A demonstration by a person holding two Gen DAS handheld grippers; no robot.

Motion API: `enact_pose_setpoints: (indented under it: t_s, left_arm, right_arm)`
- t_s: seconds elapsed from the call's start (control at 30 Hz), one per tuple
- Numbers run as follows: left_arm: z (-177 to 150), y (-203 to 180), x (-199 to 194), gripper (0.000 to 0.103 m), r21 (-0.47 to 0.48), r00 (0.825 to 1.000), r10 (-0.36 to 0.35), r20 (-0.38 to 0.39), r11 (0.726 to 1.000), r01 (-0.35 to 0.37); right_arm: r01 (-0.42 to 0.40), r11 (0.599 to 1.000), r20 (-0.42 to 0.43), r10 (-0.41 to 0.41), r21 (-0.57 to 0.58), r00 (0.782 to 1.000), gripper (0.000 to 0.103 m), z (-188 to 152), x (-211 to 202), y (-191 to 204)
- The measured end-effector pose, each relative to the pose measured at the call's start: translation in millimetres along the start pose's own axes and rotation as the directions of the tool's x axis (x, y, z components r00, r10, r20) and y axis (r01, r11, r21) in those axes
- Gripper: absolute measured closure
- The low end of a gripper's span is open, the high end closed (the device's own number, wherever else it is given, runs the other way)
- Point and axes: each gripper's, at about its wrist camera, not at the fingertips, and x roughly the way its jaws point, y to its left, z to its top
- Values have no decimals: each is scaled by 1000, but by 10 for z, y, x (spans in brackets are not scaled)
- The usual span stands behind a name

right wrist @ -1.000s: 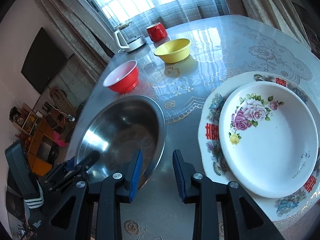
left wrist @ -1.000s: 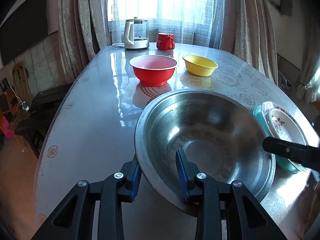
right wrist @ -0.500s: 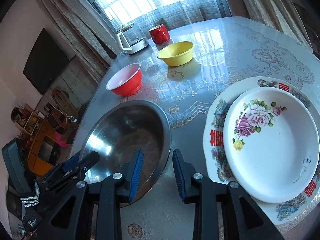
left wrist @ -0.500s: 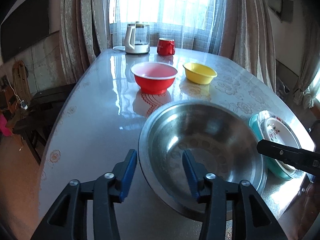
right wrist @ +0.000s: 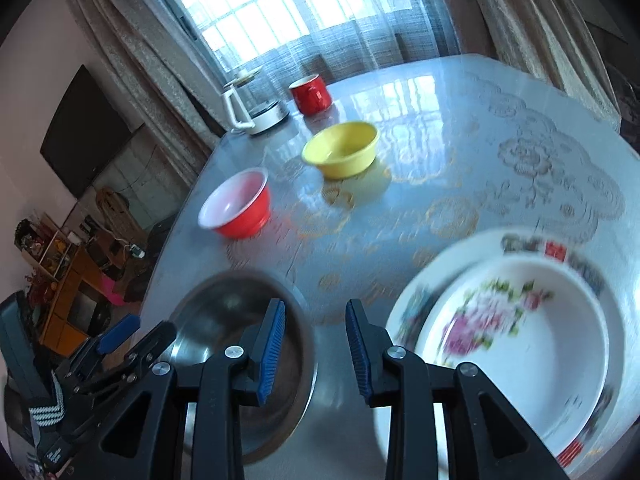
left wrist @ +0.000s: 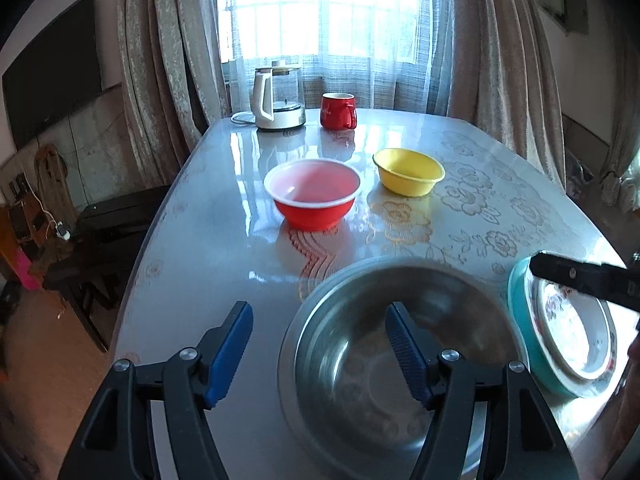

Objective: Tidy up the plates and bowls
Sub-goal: 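Move both grippers to the rim of the yellow bowl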

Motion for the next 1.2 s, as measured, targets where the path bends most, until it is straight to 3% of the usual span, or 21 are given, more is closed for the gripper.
enact_pose_setpoints:
  t_s: [0.37,0.63,0.97,1.13,1.2]
  left_arm:
    - [486,-224,233,27,25,1000,-2,-14,1000,3]
    - [877,-360,507,25,17,999,-41,-31,999,41]
    - [1390,-495,1011,25,4,998,-27,-52,1000,28]
    - [1549,-527,1242,25,-21,997,-37,-65,999,36]
    - [1581,-549,1318,25,-17,997,-38,-69,999,37]
  right_arm:
    - [42,999,15,-42,7,999,67,572,227,-231]
    - [49,997,-31,-47,60,998,64,968,604,-453]
    - [31,981,-116,-8,192,993,64,1417,1326,-732]
    - [-4,956,-148,49,293,988,64,1532,1636,-840]
    - [19,956,-157,28,292,987,64,1555,1718,-846]
